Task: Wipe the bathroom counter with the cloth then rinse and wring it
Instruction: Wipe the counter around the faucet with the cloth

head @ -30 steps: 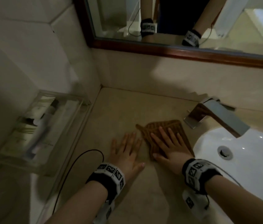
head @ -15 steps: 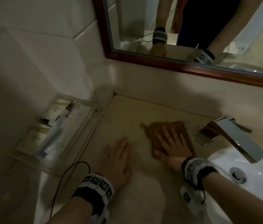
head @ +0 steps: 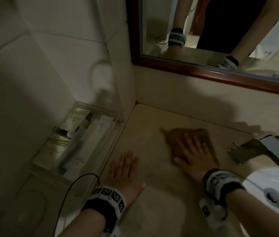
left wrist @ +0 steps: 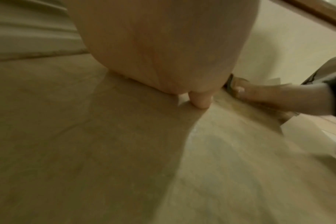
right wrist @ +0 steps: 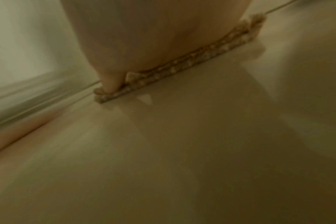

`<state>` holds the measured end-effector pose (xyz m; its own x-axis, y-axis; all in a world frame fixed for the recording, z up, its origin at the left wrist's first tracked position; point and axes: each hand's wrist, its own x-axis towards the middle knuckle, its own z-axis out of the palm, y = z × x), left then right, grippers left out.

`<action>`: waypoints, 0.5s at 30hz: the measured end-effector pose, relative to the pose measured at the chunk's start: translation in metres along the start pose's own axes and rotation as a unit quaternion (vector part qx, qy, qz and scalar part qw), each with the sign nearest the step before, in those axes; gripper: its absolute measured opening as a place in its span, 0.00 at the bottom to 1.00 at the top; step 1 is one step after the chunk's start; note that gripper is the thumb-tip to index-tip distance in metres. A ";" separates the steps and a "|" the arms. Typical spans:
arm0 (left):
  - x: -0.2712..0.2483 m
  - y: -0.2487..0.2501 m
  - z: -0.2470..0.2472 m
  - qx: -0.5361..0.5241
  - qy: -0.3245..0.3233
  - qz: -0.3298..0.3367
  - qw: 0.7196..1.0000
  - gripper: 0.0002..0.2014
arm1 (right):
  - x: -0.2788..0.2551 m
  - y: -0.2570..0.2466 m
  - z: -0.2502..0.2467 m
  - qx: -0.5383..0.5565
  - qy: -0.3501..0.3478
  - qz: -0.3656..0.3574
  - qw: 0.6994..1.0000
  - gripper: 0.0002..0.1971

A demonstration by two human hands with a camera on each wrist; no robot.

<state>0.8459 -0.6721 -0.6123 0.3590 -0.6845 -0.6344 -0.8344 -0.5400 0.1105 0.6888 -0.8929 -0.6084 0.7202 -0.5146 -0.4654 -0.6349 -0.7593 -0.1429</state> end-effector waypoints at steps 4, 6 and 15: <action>0.003 -0.001 0.001 -0.004 -0.005 0.000 1.000 0.42 | 0.050 -0.040 -0.012 0.089 0.049 0.163 0.981 0.38; 0.002 0.001 0.003 0.003 0.003 -0.005 1.000 0.43 | 0.056 -0.093 -0.007 0.071 0.061 0.116 0.989 0.39; 0.006 0.006 -0.002 0.001 -0.013 -0.023 1.000 0.43 | 0.027 -0.019 -0.014 0.062 0.014 0.092 0.994 0.35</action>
<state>0.8438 -0.6799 -0.6137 0.3860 -0.6455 -0.6590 -0.8177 -0.5702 0.0795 0.7248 -0.8978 -0.6060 0.5953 -0.6521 -0.4696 -0.7849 -0.5971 -0.1658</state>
